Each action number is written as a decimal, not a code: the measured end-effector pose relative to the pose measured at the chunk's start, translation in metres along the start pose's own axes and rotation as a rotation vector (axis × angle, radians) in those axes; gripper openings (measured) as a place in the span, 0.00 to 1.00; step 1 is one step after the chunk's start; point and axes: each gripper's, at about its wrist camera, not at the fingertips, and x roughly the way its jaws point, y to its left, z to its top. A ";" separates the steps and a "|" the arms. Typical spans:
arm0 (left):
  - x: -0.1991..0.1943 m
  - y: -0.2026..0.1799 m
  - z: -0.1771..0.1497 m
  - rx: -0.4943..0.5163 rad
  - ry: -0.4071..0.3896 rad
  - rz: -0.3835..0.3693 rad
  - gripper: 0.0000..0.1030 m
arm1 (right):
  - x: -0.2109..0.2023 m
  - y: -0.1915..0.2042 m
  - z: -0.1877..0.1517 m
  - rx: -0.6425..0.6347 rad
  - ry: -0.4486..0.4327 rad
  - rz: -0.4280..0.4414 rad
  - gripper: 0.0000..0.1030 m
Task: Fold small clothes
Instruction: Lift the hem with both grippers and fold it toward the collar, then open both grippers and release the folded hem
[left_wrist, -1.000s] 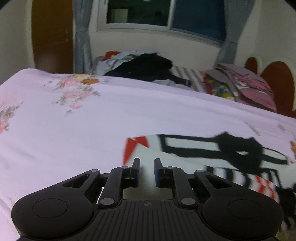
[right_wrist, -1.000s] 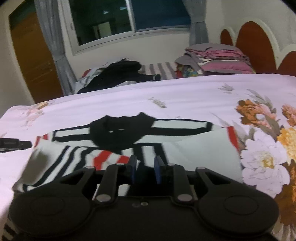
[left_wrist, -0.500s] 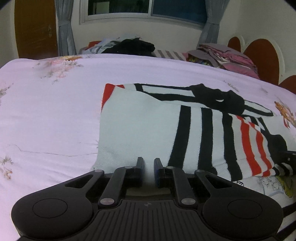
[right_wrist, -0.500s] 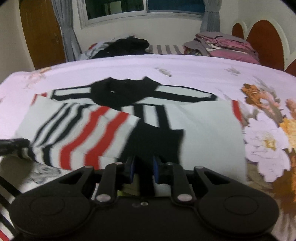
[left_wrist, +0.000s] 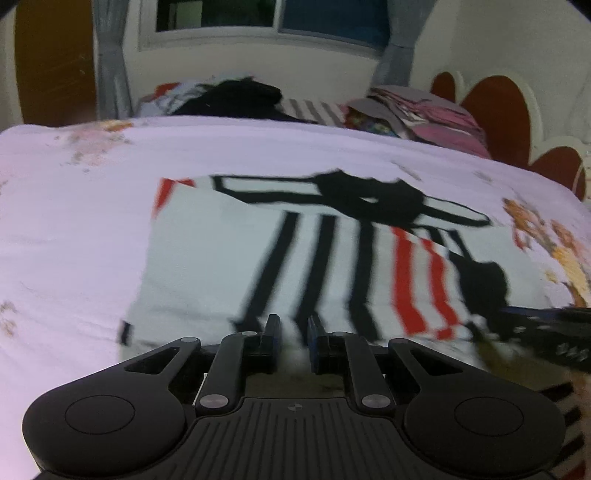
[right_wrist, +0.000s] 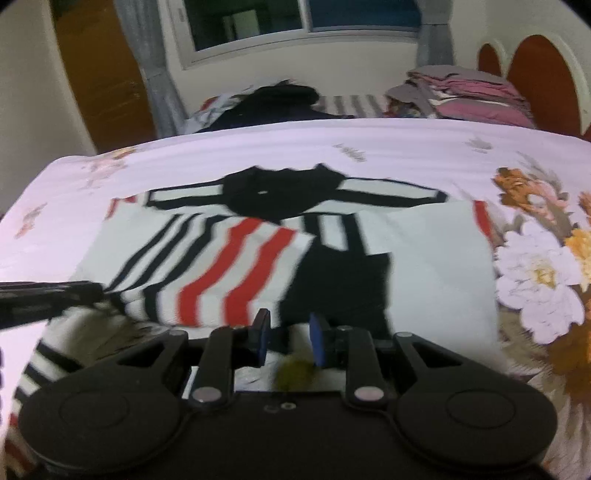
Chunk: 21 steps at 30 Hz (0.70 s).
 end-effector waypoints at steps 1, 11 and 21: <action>-0.001 -0.005 -0.001 0.003 0.007 -0.008 0.13 | -0.001 0.004 -0.002 -0.009 0.001 0.009 0.23; -0.006 -0.041 -0.027 0.042 0.051 0.004 0.13 | -0.007 0.016 -0.027 -0.034 0.040 0.072 0.27; -0.010 -0.031 -0.057 0.091 0.052 0.074 0.23 | -0.012 0.010 -0.058 -0.181 0.072 0.043 0.26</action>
